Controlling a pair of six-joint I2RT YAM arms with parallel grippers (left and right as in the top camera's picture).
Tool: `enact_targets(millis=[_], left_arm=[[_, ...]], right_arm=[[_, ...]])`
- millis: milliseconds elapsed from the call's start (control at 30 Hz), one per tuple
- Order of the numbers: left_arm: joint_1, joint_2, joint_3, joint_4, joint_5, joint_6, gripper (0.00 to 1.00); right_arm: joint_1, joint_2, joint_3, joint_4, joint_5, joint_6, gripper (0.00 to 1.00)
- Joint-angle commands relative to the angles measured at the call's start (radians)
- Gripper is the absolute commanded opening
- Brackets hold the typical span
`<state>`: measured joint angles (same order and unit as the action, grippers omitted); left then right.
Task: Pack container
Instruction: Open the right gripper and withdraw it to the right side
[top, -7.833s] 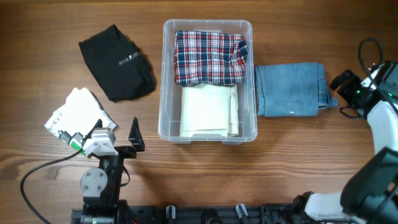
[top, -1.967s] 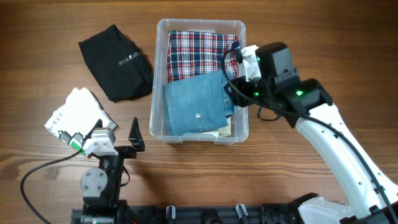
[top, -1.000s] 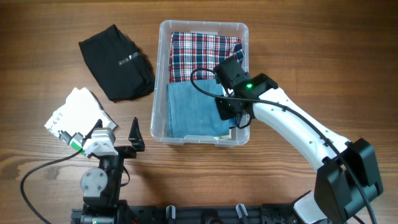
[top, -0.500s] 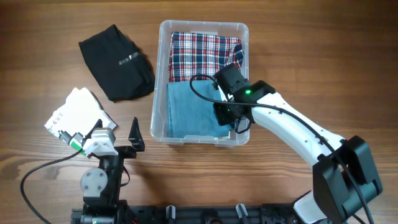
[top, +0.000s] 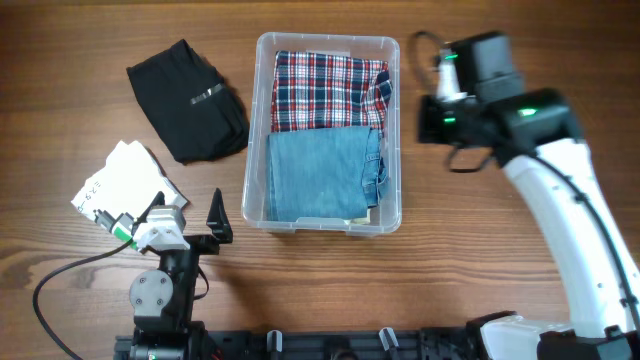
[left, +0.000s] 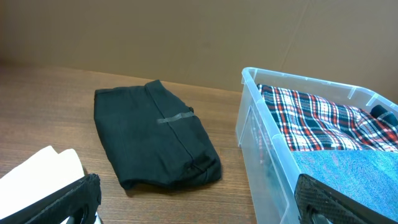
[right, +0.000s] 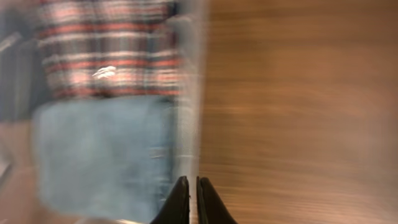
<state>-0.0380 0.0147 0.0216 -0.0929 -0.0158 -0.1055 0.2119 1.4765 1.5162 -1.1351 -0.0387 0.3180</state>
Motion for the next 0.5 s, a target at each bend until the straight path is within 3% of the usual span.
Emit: enact_targets(millis=[0,33,100,233,467], left_arm=[[0.006,-0.006,-0.006,0.003,0.008,0.023,1.0],[0.006,-0.006,-0.006,0.003,0.008,0.023,1.0],[0.006,-0.006,-0.006,0.003,0.008,0.023,1.0],[0.006,-0.006,-0.006,0.003,0.008,0.023,1.0],[0.006,-0.006,-0.006,0.003,0.008,0.023,1.0]], right_arm=[[-0.186,-0.007,-0.001,-0.042,0.024,-0.076,0.5],[-0.246,-0.007,-0.009,-0.055,0.023,-0.109,0.69],[-0.314,-0.007,-0.02,-0.063,0.024,-0.112,0.99],[-0.386,-0.005,-0.026,-0.054,0.023,-0.12,1.0],[-0.389,-0.005,-0.026,-0.043,0.023,-0.12,1.0]])
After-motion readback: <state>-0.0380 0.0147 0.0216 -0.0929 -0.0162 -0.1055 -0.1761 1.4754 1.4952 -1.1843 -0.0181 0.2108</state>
